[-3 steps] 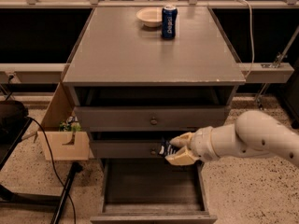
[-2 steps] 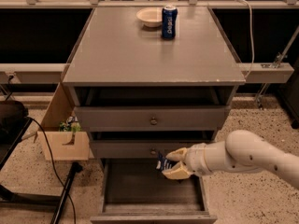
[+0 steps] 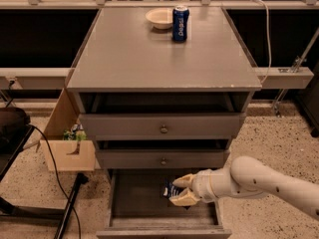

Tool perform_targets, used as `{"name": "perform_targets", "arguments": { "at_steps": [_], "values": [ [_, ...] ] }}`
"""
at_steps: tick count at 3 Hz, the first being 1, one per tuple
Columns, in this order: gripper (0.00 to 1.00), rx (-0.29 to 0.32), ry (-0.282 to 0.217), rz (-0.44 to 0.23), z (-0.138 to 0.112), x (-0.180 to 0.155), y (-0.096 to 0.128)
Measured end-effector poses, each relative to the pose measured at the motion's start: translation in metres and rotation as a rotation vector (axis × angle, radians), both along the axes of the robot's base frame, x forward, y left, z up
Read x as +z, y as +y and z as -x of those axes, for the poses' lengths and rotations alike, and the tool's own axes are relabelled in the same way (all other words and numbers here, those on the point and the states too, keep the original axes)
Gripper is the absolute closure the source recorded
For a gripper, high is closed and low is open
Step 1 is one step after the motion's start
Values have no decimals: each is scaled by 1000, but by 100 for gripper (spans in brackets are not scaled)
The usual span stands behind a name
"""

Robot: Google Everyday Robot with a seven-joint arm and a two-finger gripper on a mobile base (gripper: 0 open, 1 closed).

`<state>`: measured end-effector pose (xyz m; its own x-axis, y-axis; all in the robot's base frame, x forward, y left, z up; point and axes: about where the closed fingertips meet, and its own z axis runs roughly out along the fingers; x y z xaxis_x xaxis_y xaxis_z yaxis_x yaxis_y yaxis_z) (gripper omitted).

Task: Place rxbar blueberry into bottom drawer

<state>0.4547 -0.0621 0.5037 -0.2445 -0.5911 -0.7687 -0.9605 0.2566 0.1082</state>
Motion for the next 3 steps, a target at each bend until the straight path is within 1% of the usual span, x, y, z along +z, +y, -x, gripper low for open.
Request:
{"name": "perform_targets", "arguments": {
  "at_steps": [1,2,3],
  "values": [
    [100,18,24,-33,0,-34,9],
    [100,47,60,-84,-5,-96,22],
    [100,103,93,-130,-11,-184,47]
  ]
}}
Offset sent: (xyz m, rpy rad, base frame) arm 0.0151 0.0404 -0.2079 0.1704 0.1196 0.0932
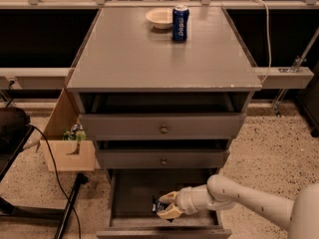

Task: Place rxbar blueberry into bottom drawer

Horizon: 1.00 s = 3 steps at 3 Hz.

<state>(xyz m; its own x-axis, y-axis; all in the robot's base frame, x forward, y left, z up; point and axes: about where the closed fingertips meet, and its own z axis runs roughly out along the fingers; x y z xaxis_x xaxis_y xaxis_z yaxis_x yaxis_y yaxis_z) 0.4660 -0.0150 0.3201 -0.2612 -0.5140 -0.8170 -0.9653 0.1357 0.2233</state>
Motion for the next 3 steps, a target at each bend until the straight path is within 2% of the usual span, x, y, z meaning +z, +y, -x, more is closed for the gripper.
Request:
{"name": "perform_targets", "arguments": {
  "at_steps": [1,2,3],
  "values": [
    [100,0,-1,0,0,0,0],
    [100,13,-24,14,-4,-9,-1],
    [100,70,-41,108,-28,-39,-6]
  ]
}}
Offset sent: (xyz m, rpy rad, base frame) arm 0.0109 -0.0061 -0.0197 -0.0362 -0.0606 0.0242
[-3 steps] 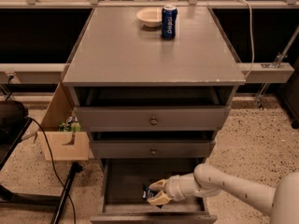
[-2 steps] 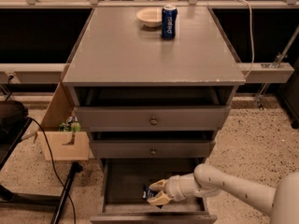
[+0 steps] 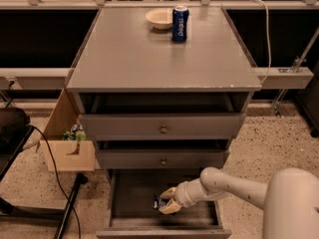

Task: Place rxbar blueberry into bottom drawer

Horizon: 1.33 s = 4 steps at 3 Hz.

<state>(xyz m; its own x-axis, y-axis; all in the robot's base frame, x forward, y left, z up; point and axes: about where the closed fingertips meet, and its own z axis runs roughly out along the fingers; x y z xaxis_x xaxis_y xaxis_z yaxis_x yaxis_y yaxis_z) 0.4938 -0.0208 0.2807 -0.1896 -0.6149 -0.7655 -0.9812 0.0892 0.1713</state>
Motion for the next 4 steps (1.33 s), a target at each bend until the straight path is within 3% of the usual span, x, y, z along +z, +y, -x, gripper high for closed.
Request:
{"name": "perform_targets", "arguments": {
  "at_steps": [2,3,4],
  "values": [
    [100,56,47,234,-36,-46,-12],
    [100,58,60,262,-37,-51,-14],
    [100,74,38,281,-33,-54,-11]
  ]
}}
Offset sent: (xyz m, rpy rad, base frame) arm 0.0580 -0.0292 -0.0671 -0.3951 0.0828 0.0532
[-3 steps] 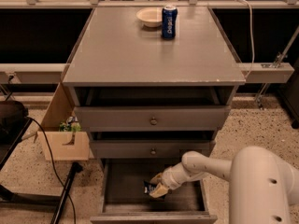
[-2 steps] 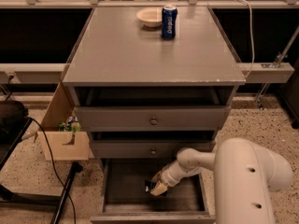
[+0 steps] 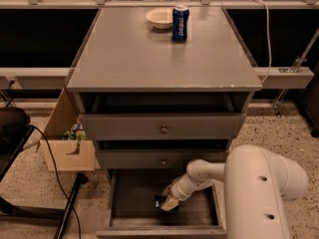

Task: Place rxbar blueberry into bottom drawer

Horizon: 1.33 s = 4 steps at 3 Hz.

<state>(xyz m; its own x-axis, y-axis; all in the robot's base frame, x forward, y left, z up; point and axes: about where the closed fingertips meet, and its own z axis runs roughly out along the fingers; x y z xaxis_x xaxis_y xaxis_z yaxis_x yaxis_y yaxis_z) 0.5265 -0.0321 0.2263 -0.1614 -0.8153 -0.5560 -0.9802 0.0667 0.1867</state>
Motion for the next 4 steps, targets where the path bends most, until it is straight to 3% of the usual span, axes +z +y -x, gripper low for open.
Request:
{"name": "perform_targets", "arguments": {
  "at_steps": [4],
  "values": [
    [100,80,-97,33,-8,-58,-15]
  ]
}}
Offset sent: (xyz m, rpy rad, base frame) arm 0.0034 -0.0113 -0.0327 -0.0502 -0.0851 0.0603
